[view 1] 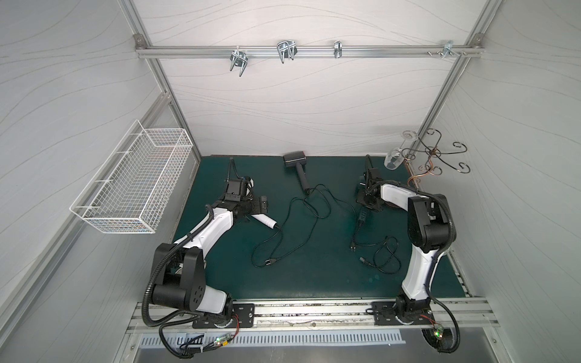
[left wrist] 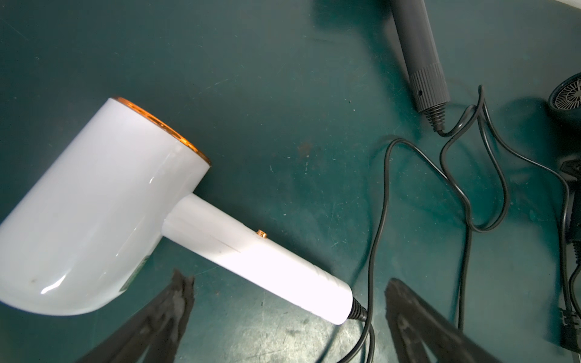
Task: Wrap the cord around the hair dryer
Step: Pick up the hair dryer from the center of the board.
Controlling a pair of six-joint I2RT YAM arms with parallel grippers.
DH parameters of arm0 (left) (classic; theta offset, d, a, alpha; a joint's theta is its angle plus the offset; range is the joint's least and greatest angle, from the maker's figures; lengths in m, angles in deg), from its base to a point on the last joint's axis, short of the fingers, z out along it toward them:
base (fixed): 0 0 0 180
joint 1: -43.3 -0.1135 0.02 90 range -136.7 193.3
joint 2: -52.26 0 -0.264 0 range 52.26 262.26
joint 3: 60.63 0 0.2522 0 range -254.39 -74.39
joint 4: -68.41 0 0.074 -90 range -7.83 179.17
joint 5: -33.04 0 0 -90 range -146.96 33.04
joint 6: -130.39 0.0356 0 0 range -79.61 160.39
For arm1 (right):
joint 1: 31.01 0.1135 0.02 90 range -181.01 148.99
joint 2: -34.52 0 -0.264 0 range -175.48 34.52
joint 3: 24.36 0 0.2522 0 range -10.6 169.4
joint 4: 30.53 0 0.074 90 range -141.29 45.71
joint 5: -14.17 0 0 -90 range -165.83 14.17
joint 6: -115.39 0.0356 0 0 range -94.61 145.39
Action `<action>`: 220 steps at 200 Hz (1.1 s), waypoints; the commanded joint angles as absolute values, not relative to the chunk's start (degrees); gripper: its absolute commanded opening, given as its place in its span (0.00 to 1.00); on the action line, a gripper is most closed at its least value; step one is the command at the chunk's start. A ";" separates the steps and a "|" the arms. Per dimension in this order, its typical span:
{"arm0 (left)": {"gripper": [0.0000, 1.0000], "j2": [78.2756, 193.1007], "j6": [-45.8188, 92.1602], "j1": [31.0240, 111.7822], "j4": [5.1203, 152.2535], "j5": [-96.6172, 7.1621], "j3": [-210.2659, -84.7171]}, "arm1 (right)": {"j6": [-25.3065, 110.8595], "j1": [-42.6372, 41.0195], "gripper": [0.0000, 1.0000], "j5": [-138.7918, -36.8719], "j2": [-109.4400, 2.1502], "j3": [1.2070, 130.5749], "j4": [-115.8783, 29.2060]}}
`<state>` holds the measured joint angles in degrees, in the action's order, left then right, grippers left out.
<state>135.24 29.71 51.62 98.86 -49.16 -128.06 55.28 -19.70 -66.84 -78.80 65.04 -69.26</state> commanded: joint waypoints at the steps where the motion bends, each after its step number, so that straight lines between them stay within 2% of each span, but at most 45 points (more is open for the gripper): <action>1: 0.98 135.49 30.43 51.74 99.15 -48.67 -131.03 | 55.42 -19.17 0.48 -67.11 -80.36 65.69 -71.08; 69: 0.98 133.66 30.66 51.80 100.74 -48.88 -131.56 | 50.10 -14.94 0.00 -64.96 -78.07 64.87 -71.48; 146: 0.98 130.50 31.94 51.74 103.48 -46.61 -133.82 | 36.84 -9.30 0.00 -63.90 -67.96 65.34 -75.43; 182: 0.98 131.29 32.83 51.76 107.71 -41.31 -137.63 | 28.53 -6.76 0.00 -69.28 -59.98 63.49 -75.07; 220: 0.98 133.04 32.15 51.80 112.60 -31.21 -143.46 | 14.05 -2.16 0.00 -74.98 -50.22 56.70 -69.88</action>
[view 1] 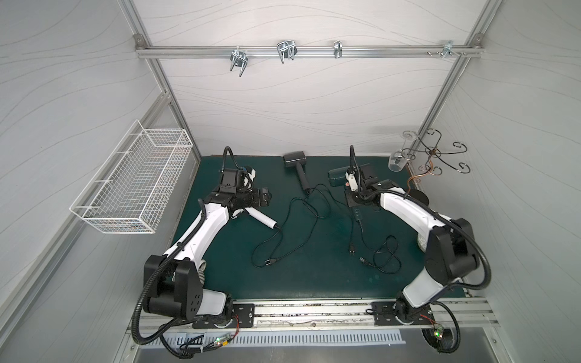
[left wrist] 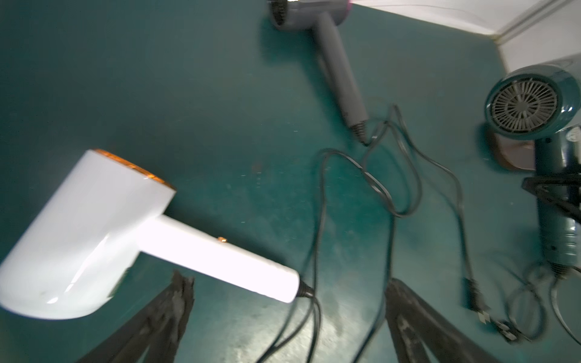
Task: Wrap the cord around the hair dryer
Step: Pick up the hair dryer from the center of the board.
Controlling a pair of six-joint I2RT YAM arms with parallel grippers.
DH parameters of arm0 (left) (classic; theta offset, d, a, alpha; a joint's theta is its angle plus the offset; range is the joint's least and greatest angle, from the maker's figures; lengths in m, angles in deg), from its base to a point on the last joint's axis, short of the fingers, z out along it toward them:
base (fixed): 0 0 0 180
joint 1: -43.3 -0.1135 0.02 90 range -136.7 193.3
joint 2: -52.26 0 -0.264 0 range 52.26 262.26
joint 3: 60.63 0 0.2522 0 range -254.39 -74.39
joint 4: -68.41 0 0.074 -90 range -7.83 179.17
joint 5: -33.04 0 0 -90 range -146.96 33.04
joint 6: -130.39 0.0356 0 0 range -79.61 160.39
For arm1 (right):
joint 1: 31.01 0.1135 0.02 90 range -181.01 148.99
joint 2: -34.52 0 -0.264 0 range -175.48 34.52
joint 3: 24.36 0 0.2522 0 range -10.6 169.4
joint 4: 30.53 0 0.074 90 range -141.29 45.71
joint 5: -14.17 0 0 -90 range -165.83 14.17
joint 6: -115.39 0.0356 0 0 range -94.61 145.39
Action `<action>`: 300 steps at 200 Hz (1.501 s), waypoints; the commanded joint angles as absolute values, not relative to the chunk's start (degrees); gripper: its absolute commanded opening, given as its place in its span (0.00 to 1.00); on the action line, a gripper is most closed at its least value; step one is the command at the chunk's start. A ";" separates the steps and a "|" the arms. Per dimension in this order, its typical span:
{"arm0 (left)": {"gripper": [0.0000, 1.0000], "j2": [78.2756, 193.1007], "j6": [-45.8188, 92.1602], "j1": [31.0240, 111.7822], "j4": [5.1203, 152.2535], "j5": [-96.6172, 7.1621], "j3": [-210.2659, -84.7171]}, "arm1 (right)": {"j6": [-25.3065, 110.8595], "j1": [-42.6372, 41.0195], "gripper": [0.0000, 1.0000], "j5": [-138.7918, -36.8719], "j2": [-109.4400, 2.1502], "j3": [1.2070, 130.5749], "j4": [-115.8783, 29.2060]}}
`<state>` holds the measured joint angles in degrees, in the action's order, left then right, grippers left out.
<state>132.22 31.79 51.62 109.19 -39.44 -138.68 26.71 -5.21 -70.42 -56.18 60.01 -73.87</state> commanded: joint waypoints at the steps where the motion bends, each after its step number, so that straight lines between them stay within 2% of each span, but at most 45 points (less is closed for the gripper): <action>1: 0.98 133.04 32.14 51.77 112.59 -30.94 -143.55 | 13.61 -2.04 0.00 -74.97 -49.99 56.49 -69.78; 36: 0.98 132.42 32.02 51.67 113.54 -20.88 -146.15 | 2.71 0.82 0.00 -75.94 -43.77 50.48 -66.48; 102: 0.98 134.16 30.53 52.95 111.26 -2.16 -146.44 | -13.59 1.24 0.00 -91.51 -33.75 41.18 -61.14; 159: 0.97 135.91 32.92 57.81 111.97 1.05 -147.68 | -17.87 2.02 0.00 -97.27 -35.21 44.56 -65.22; 248: 0.95 139.51 32.36 61.67 111.51 3.60 -151.07 | -19.70 7.86 0.00 -92.09 -38.66 48.01 -63.28; 300: 0.94 141.19 36.63 62.37 117.75 2.23 -153.13 | -19.39 10.26 0.00 -89.64 -40.95 50.18 -62.47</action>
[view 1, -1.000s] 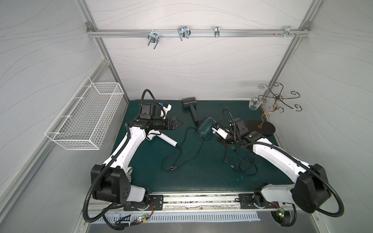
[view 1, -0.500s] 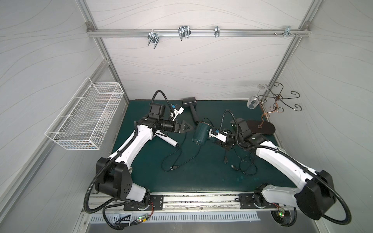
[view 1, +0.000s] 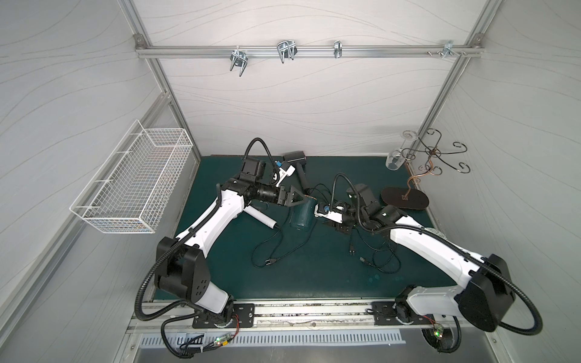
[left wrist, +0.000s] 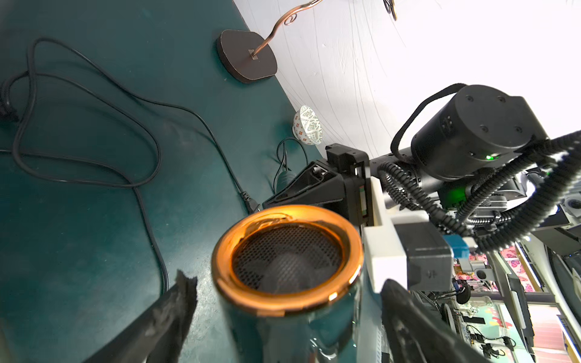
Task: Wrap the cord around the hair dryer
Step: Pick up the hair dryer from the center of the board.
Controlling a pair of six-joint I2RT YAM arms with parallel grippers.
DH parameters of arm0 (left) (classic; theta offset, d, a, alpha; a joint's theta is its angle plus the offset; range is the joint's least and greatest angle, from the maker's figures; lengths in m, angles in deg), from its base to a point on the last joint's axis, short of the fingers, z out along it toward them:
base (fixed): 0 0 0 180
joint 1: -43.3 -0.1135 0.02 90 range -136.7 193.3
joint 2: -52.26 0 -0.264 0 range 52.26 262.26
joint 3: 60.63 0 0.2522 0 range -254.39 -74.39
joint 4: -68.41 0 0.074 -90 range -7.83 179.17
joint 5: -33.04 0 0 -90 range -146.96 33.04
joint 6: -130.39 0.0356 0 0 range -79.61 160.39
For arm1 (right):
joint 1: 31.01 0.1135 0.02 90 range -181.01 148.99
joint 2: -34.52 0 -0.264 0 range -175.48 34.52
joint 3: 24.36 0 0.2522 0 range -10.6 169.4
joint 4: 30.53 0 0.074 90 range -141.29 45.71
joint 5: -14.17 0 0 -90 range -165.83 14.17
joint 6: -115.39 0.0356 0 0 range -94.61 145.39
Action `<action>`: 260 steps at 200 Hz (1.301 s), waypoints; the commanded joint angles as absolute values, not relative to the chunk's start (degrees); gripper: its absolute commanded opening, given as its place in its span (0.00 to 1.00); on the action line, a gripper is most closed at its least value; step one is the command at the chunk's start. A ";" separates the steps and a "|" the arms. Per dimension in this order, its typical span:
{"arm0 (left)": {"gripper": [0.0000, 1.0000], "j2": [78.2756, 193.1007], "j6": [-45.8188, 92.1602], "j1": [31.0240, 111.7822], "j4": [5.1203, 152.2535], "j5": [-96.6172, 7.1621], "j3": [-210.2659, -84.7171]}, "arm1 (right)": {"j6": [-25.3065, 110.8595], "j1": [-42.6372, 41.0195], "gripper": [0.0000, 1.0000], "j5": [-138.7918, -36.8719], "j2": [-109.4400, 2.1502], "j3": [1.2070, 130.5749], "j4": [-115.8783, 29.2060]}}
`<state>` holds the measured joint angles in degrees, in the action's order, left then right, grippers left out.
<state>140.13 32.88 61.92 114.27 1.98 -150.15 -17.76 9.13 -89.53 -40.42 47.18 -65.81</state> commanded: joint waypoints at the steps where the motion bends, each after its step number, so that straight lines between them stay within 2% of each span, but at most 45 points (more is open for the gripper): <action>1: 0.94 141.20 36.75 62.38 117.84 2.17 -153.13 | -19.37 10.28 0.00 -89.59 -41.01 50.24 -62.48; 162: 0.96 143.46 33.62 64.48 113.02 -0.84 -152.94 | -14.89 11.84 0.00 -91.67 -45.09 55.00 -59.12; 197: 0.90 144.22 33.12 65.10 112.67 -1.15 -153.36 | -14.52 11.79 0.00 -92.39 -44.82 55.01 -58.61; 209: 0.82 144.42 32.96 65.34 112.51 -1.15 -153.58 | -14.19 11.79 0.00 -92.46 -44.83 55.19 -58.53; 216: 0.73 144.59 32.84 65.45 112.43 -1.15 -153.71 | -13.95 11.79 0.00 -92.40 -44.91 55.35 -58.45; 224: 0.59 144.75 32.67 65.53 112.42 -1.06 -153.94 | -13.69 11.79 0.00 -92.28 -44.93 55.45 -58.38; 243: 0.14 144.98 32.18 65.63 112.67 -1.19 -154.73 | -12.51 11.82 0.00 -91.31 -45.15 56.22 -58.50; 250: 0.06 144.91 32.21 65.63 112.98 -1.38 -155.26 | -12.00 11.79 0.04 -90.68 -45.28 56.68 -58.69; 260: 0.00 144.76 32.45 65.63 113.84 -1.63 -156.11 | -11.36 11.75 0.13 -89.82 -45.55 57.36 -59.33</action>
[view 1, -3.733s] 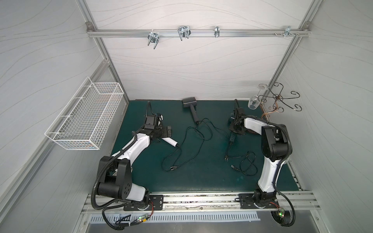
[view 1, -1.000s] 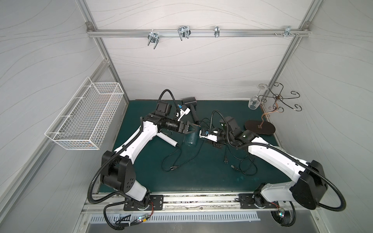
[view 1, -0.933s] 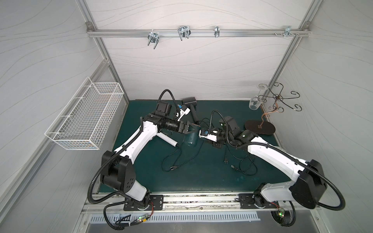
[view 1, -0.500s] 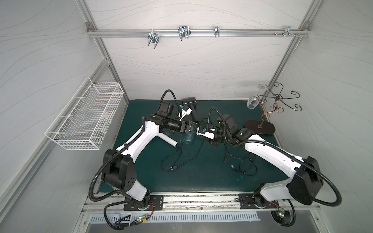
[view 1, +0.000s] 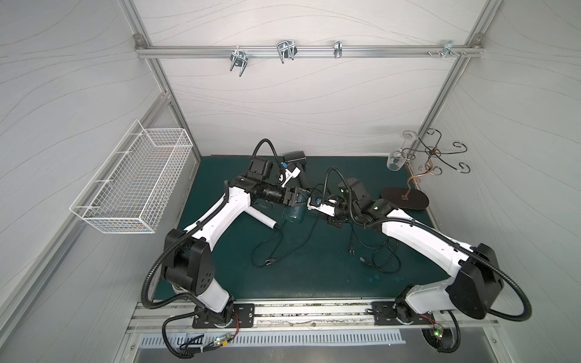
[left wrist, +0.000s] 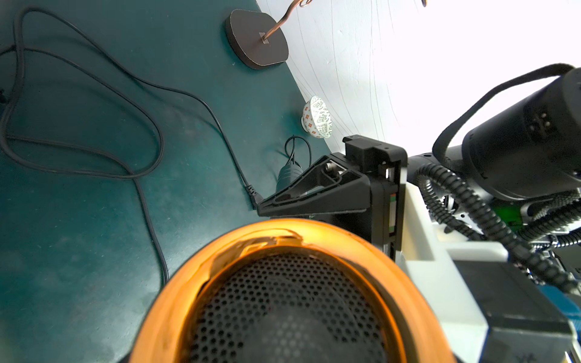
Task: Wrap the cord around the hair dryer
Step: Pick up the hair dryer from the center of the board, then wrap the power cord around the hair dryer.
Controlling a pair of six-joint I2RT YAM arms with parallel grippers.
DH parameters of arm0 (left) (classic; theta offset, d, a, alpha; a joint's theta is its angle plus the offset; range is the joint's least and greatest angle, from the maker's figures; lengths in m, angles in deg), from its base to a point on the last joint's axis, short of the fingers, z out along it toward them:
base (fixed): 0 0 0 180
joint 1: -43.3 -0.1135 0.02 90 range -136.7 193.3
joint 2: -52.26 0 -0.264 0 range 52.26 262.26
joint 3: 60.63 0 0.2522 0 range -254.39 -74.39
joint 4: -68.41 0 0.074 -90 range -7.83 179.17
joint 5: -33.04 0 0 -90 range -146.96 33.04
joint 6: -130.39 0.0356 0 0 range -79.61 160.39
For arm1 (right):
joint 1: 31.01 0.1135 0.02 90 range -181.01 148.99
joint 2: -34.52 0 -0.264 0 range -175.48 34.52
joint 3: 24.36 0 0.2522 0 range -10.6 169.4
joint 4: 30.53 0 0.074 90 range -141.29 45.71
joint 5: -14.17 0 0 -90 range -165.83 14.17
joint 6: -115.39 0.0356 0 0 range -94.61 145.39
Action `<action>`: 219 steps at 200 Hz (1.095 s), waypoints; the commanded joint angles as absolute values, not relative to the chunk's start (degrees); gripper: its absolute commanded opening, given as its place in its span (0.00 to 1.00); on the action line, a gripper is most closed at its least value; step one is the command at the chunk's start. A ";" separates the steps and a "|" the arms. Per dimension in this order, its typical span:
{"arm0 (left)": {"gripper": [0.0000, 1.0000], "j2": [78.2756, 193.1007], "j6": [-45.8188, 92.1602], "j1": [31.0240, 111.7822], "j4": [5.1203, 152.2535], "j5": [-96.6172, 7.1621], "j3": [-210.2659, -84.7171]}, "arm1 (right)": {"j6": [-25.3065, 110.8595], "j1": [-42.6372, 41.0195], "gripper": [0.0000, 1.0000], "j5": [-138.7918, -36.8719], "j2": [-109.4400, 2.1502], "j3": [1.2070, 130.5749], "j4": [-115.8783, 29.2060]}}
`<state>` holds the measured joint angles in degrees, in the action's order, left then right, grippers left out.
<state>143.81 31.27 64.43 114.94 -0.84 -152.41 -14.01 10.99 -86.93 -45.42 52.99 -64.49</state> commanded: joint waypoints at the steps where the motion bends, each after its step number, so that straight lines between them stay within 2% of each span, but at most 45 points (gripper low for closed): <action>1: 0.00 144.74 32.55 65.58 114.00 -1.74 -156.21 | -11.35 11.73 0.14 -89.77 -45.55 57.48 -59.41; 24: 0.00 144.34 35.99 65.29 119.67 -4.69 -160.25 | -10.66 10.24 0.57 -89.01 -45.09 58.32 -60.89; 35: 0.00 143.79 36.67 64.79 121.49 -6.36 -161.87 | -10.28 8.39 0.73 -89.72 -44.22 58.61 -61.86; 53: 0.00 142.38 37.30 63.30 124.11 -9.90 -164.63 | -9.12 3.48 0.91 -92.48 -42.18 58.63 -63.50; 64: 0.00 141.09 37.11 61.99 124.81 -11.50 -165.99 | -8.57 0.13 0.97 -94.15 -40.74 58.58 -65.05; 93: 0.00 137.53 36.08 57.71 124.25 -14.83 -168.75 | -5.90 -8.17 0.99 -96.57 -36.54 56.28 -66.59; 129: 0.00 135.06 34.99 53.88 124.49 -20.63 -174.55 | 0.92 -14.53 0.99 -93.79 -32.92 50.92 -64.70; 219: 0.00 137.80 34.64 51.98 122.15 -21.34 -185.52 | 5.32 -15.54 0.99 -86.16 -39.07 44.16 -64.81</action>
